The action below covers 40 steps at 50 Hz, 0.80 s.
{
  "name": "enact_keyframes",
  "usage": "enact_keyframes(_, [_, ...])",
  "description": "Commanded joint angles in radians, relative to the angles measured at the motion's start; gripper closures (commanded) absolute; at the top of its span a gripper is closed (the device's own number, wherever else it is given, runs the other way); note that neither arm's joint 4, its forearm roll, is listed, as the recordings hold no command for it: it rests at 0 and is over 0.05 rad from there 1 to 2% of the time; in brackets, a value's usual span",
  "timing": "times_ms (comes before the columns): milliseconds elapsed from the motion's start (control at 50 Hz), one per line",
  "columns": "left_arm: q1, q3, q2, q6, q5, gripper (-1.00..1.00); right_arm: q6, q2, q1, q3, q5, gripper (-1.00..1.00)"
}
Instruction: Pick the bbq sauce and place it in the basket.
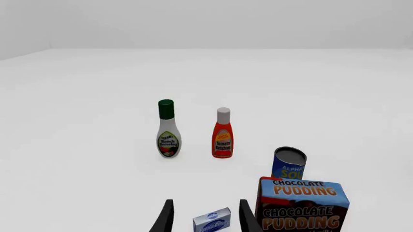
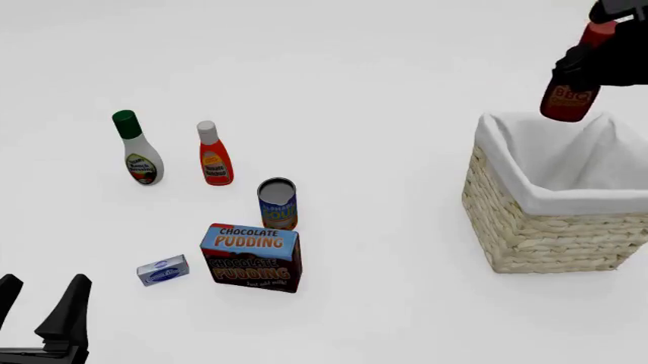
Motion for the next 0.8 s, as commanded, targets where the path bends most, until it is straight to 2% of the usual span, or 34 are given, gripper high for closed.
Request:
enact_keyframes(20, [0.000, 0.000, 0.000, 0.000, 0.000, -1.00, 0.017, -0.040, -0.042, 0.102, -0.062, 1.00])
enact_keyframes(240, [0.000, 0.000, 0.000, 0.000, 0.000, -1.00, 0.013, -0.034, -0.083, 0.175, -0.116, 1.00])
enact_keyframes(800, [0.000, 0.000, 0.000, 0.000, 0.000, -1.00, 0.019, 0.045, -0.100, 0.276, -0.226, 1.00])
